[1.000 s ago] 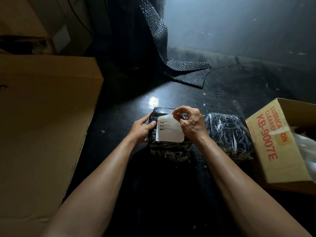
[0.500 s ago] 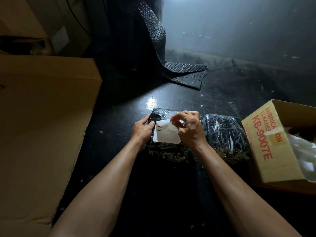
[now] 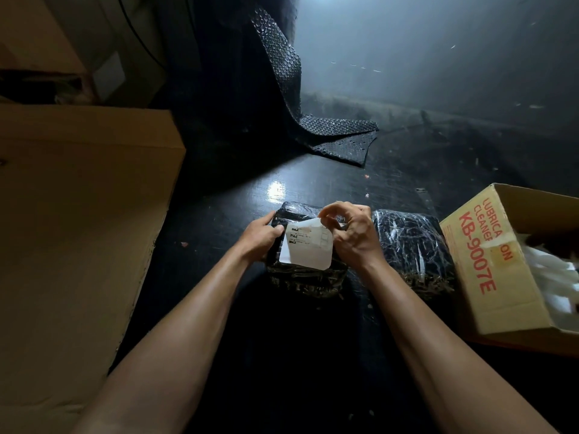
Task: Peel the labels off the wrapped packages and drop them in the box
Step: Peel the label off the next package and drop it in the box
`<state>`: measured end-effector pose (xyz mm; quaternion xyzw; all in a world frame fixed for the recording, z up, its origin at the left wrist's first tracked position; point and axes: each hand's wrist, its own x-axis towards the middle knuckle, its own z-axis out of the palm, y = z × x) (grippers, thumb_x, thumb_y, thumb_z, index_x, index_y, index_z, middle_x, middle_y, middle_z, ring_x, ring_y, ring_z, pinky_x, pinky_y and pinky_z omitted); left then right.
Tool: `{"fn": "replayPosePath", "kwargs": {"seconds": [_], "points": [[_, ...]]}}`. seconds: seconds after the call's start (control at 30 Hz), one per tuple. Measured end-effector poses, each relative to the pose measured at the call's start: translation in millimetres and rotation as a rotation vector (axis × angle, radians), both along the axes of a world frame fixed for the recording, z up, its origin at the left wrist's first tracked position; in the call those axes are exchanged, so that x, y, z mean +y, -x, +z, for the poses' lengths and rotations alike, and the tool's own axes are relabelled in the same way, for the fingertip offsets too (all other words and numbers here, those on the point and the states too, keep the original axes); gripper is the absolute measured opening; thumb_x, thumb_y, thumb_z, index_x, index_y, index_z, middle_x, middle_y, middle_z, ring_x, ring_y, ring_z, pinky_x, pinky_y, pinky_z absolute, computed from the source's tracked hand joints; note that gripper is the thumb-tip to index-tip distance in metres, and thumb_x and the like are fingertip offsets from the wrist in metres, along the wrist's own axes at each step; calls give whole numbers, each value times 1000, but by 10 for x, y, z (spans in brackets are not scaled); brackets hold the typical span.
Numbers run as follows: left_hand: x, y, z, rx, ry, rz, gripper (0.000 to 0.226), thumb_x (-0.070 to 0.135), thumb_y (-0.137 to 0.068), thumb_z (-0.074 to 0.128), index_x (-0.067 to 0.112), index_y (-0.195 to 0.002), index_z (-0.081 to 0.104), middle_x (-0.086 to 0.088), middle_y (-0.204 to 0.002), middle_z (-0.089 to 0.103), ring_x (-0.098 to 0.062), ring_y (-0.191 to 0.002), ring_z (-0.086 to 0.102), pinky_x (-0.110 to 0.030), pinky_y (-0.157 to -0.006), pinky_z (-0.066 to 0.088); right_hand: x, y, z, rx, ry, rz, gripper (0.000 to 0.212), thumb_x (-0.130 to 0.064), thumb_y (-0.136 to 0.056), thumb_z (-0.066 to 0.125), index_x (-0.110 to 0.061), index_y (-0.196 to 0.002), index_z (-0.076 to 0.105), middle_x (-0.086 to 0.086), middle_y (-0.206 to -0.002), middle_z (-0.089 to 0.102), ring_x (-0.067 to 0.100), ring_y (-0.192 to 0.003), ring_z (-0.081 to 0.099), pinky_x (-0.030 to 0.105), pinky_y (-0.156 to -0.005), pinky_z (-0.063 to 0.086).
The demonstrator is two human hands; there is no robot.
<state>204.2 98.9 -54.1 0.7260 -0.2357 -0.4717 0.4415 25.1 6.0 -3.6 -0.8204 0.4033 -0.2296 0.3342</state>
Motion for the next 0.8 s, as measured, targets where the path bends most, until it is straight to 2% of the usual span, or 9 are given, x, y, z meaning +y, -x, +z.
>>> {"fn": "replayPosePath", "kwargs": {"seconds": [0.03,0.1,0.2,0.33,0.5,0.6,0.63,0.73,0.8], "points": [[-10,-34,23,21,-11,-22,53,11,-96,57,30,-145,50,6,-137,58,-15,-116,61,-18,-88,52,-10,0,18,-1,-7,-2,14,-16,-91,69,-30,-94,71,-24,-92,60,10,-111,43,48,-93,48],[-23,-100,27,37,-35,-79,62,14,-96,61,26,-153,38,1,-147,52,-16,-122,58,-28,-104,46,-20,-6,50,13,-22,2,13,-16,-91,69,-28,-98,71,-21,-92,60,12,-113,43,44,-92,46],[0,-128,8,123,-60,-101,65,19,-97,63,36,-153,35,6,-131,65,-8,-97,67,-34,-79,56,-35,-25,42,48,-45,15,13,-17,-91,69,-25,-101,72,-14,-96,63,18,-114,49,44,-90,49],[8,-133,-80,202,-76,-65,66,19,-98,62,48,-150,34,8,-112,74,-13,-95,72,-47,-87,57,-76,-63,11,10,-53,12,15,-18,-89,72,-27,-102,71,-11,-98,70,22,-104,64,46,-83,58],[17,-94,-112,212,-38,-11,63,20,-98,62,54,-146,38,3,-119,73,-11,-87,74,-40,-75,60,-97,-68,55,23,-1,-11,17,-21,-88,73,-16,-104,73,0,-102,72,20,-100,65,39,-85,56],[18,-31,-144,188,-13,54,57,21,-98,61,53,-142,43,4,-114,75,-9,-84,74,-30,-62,59,-98,-65,73,34,42,4,8,-24,-87,73,-19,-94,75,-6,-95,73,20,-99,64,43,-82,57],[20,-14,-157,171,-1,73,57,21,-98,61,52,-142,44,3,-119,73,-9,-87,74,-30,-67,60,-94,-57,79,32,53,14,8,-23,-87,73,-20,-93,76,-11,-91,71,20,-100,63,42,-83,57],[23,12,-190,117,17,84,60,30,-88,65,54,-140,45,3,-139,62,-17,-112,68,-42,-95,56,-32,-15,119,41,86,27,8,-18,-88,72,-17,-95,76,-25,-84,57,12,-104,49,32,-82,47],[16,1,-253,101,22,80,61,33,-84,64,57,-137,46,3,-142,59,-19,-115,67,-45,-98,55,11,0,110,55,120,30,8,-16,-89,71,-18,-95,76,-17,-87,66,8,-103,43,31,-80,42]]}}
